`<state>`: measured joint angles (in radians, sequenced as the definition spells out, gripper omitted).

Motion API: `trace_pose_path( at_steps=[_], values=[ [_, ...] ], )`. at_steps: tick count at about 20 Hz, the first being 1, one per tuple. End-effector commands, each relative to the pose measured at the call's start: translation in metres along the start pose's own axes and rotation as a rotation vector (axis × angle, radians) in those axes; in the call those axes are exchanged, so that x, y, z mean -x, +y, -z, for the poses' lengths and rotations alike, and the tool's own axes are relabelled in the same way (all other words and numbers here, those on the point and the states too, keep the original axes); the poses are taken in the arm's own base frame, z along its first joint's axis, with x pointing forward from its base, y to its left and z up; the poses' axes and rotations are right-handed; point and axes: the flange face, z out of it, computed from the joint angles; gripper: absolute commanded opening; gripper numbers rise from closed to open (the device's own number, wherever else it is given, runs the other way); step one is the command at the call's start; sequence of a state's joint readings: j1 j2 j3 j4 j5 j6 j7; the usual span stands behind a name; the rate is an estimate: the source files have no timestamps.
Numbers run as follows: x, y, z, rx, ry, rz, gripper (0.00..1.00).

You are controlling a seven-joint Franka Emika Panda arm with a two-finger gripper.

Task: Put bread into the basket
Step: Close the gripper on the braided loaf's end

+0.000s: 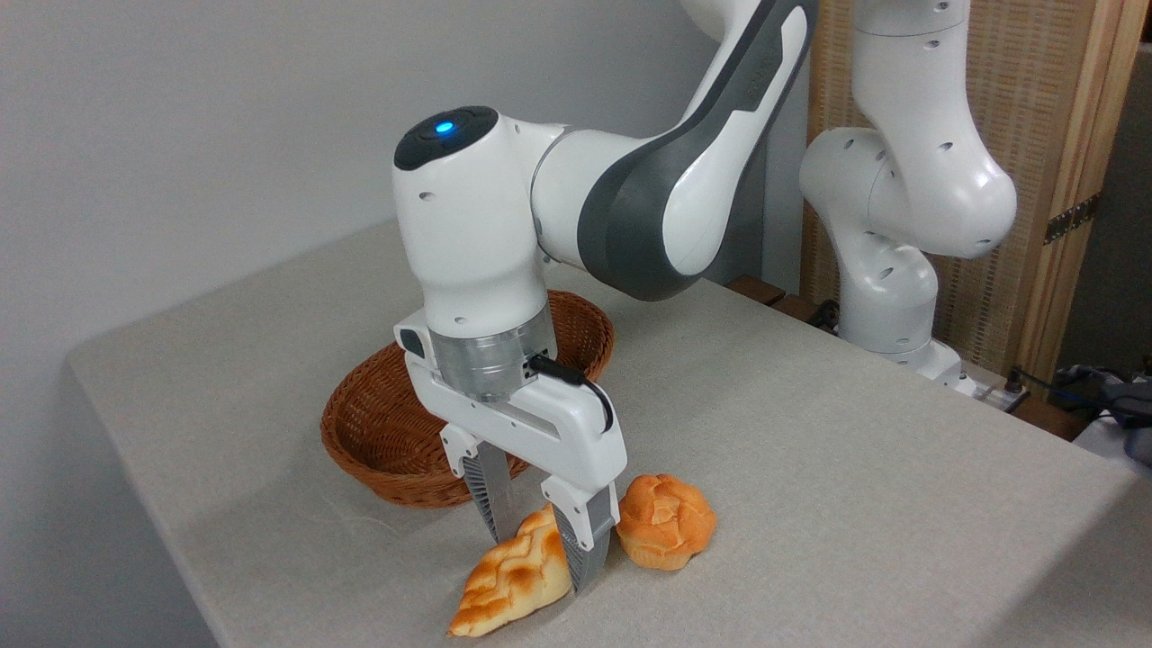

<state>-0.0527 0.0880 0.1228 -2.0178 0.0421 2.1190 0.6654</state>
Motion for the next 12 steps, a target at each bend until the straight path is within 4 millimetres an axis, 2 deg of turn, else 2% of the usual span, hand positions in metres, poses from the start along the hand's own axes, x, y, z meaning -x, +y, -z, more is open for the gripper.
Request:
trace_pose_path(
  at_steps=[1, 5, 12],
  values=[
    [0.000, 0.002, -0.013, -0.007, -0.012, -0.019, 1.00],
    [-0.009, 0.007, -0.025, -0.006, -0.012, -0.028, 1.00],
    [-0.017, 0.006, -0.024, 0.007, 0.062, 0.012, 1.00]
  ],
)
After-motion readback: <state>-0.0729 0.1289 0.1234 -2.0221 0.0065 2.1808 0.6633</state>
